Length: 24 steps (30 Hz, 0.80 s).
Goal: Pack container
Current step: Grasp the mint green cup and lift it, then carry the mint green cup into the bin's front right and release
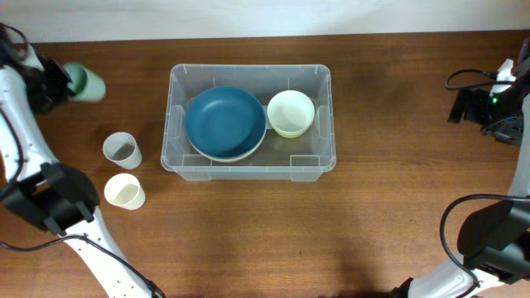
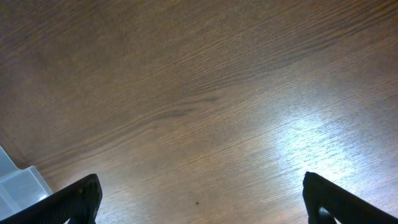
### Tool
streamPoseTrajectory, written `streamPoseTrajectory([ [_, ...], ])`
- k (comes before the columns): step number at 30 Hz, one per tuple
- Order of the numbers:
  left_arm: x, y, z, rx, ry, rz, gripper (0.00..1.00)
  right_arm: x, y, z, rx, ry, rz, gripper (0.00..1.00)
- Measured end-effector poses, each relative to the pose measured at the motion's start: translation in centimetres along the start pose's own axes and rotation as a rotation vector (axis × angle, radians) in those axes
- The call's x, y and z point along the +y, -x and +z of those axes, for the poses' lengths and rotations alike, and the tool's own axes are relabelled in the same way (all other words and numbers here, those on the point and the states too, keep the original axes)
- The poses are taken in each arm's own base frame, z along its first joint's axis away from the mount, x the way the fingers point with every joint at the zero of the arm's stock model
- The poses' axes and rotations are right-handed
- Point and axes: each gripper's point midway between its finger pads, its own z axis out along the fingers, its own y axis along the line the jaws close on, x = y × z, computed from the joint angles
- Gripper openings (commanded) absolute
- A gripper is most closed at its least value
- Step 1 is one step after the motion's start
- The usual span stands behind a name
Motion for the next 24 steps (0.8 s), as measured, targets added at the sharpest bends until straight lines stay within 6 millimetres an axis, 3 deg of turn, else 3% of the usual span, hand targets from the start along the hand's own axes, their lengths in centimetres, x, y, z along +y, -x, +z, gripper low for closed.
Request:
streamPoseTrajectory([
  [3,-4.3,-1.0,-2.7,-0.01,-0.107,0.105,0.01,0.0,0.0,0.0,0.0,0.0,0.0,0.99],
  [9,-16.3,-7.0,-5.5,0.002,-0.246,0.456,0.01,0.0,0.0,0.0,0.0,0.0,0.0,0.99],
  [11,-21.0,-10.5,-5.3,0.027,-0.274,0.59,0.01,0.0,0.0,0.0,0.0,0.0,0.0,0.99],
  [14,-26.0,-15.7,-4.2,0.078,-0.281,0.746,0.01,0.0,0.0,0.0,0.0,0.0,0.0,0.99],
  [19,-30.3,-23.8,-1.7,0.169,-0.198,0.94,0.01,0.0,0.0,0.0,0.0,0.0,0.0,0.99],
  [24,-31.2,-30.0,0.7,0.267,-0.09,1.026,0.01,0.0,0.0,0.0,0.0,0.0,0.0,0.99],
])
